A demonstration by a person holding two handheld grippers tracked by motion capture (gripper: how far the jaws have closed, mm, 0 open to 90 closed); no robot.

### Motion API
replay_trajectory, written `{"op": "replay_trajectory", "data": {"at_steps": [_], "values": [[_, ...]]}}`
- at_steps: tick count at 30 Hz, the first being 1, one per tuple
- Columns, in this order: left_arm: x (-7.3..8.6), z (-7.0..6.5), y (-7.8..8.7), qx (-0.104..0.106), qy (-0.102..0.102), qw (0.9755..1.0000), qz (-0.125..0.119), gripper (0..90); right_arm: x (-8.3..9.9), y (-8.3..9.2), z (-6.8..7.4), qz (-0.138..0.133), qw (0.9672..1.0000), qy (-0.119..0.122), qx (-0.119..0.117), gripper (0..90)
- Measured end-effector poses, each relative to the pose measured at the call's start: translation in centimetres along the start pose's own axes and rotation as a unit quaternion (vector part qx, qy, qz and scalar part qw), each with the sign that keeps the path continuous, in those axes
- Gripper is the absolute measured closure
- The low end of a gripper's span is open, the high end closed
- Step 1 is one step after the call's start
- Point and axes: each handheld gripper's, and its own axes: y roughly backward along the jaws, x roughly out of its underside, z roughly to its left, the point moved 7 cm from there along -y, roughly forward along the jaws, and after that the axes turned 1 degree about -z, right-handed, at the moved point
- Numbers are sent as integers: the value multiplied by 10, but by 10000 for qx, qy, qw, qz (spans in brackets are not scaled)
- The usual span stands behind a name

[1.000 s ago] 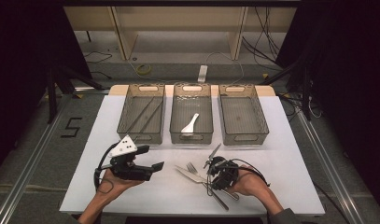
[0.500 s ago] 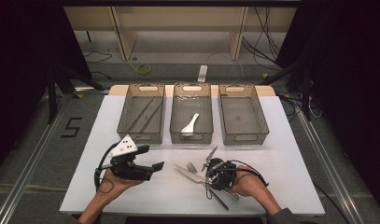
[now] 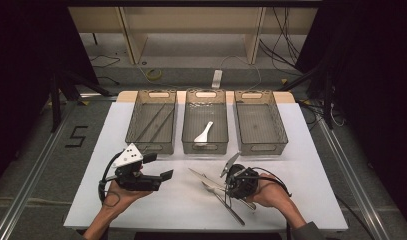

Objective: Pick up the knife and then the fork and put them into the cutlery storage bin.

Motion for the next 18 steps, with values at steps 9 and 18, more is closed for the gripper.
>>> {"op": "replay_trajectory", "data": {"at_steps": [9, 18], "values": [[-1, 1, 1, -9, 4, 10000, -63, 162, -2, 19, -17, -296, 9992, -258, 34, 808], [-1, 4, 3, -89, 22, 9999, -119, 162, -8, 33, -32, -586, 9973, -422, 149, 808]]}}
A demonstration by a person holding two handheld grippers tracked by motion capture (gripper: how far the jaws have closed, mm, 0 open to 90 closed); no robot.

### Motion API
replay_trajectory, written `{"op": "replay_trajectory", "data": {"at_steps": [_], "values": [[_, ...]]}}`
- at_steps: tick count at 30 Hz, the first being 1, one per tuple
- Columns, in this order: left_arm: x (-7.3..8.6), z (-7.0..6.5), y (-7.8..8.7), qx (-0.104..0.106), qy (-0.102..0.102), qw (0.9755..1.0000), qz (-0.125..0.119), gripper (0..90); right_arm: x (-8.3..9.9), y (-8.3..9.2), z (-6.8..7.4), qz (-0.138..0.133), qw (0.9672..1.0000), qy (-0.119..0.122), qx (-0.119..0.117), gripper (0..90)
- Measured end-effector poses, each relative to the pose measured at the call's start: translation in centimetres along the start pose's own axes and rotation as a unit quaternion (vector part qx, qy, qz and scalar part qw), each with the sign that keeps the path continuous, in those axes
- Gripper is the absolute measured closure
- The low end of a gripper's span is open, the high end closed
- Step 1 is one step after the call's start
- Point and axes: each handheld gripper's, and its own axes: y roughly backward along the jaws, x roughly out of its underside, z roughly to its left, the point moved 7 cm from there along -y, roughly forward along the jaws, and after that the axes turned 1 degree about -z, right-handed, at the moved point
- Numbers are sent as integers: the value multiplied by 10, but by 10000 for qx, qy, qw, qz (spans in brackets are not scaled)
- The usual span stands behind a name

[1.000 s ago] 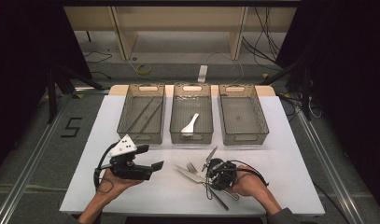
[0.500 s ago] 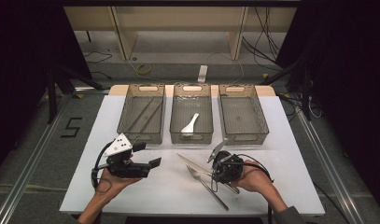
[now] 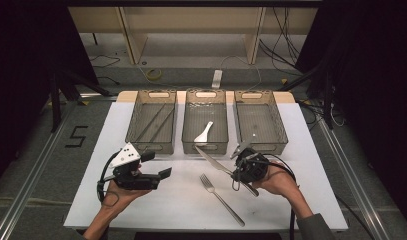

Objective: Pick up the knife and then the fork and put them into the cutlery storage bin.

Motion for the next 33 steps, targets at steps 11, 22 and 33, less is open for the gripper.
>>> {"op": "replay_trajectory", "data": {"at_steps": [11, 22, 33], "values": [[0, 3, 1, -56, 74, 9999, -57, 162, -17, 15, -18, -214, 9995, -22, 211, 808], [0, 4, 1, -81, 109, 9999, -87, 162, -23, 26, -41, -346, 9988, -255, 244, 808], [-1, 4, 1, -95, 117, 9998, -119, 162, -32, 34, -61, -387, 9973, -379, 503, 808]]}}
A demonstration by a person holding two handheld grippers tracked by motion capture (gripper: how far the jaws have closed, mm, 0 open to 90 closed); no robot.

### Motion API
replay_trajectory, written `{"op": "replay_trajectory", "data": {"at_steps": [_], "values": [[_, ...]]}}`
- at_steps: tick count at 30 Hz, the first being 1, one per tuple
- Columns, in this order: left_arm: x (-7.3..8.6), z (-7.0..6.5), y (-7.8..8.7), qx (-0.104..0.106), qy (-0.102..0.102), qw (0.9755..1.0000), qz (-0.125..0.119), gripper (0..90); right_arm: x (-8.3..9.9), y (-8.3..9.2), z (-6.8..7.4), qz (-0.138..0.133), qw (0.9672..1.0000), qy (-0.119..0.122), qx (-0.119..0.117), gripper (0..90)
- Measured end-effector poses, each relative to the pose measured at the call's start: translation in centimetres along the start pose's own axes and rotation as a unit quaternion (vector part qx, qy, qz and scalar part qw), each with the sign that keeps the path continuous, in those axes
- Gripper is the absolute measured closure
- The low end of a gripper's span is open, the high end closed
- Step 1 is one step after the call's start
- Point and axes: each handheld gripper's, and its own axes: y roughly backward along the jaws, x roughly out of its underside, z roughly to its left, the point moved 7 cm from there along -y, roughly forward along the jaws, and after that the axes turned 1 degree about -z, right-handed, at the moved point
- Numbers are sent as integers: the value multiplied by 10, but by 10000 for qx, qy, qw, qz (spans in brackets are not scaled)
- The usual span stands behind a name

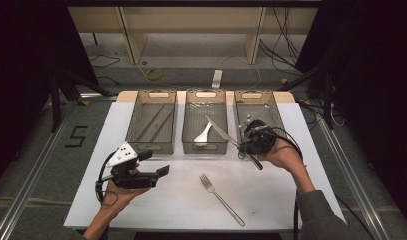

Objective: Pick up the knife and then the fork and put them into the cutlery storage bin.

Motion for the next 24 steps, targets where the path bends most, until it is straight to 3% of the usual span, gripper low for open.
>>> {"op": "replay_trajectory", "data": {"at_steps": [16, 24], "values": [[-1, 1, 1, -9, 35, 10000, -34, 162, -21, 6, -30, -194, 9994, -277, 123, 808], [-2, 2, 2, -29, 51, 10000, -60, 162, -26, 9, -51, -294, 9976, -582, 213, 808]]}}
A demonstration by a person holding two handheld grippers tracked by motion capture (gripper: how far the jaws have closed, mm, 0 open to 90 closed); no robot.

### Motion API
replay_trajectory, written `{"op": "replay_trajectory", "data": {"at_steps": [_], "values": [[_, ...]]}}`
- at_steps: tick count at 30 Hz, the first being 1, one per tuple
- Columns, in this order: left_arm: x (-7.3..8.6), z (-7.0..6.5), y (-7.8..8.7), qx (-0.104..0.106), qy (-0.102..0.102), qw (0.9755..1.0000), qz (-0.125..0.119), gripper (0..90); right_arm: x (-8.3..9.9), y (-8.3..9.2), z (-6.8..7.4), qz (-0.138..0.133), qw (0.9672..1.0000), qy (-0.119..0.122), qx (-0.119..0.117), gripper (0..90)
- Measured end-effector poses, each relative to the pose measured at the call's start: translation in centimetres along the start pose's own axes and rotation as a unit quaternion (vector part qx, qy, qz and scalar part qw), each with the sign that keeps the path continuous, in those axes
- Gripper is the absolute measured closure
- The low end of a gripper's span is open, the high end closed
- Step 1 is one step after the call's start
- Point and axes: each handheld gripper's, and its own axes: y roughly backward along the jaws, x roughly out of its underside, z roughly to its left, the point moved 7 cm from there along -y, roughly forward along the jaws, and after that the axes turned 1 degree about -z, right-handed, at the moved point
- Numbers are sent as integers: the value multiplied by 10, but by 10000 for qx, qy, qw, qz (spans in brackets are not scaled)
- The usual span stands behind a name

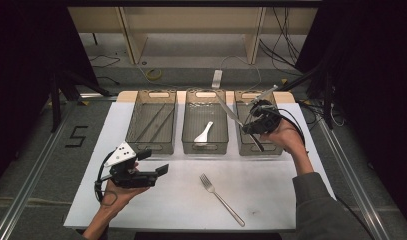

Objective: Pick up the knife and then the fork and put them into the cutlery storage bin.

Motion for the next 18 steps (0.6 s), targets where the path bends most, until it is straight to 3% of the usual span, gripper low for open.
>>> {"op": "replay_trajectory", "data": {"at_steps": [18], "values": [[0, 0, -1, 18, -7, 10000, 6, 162, -7, -6, -32, -147, 9979, -570, 268, 808]]}}
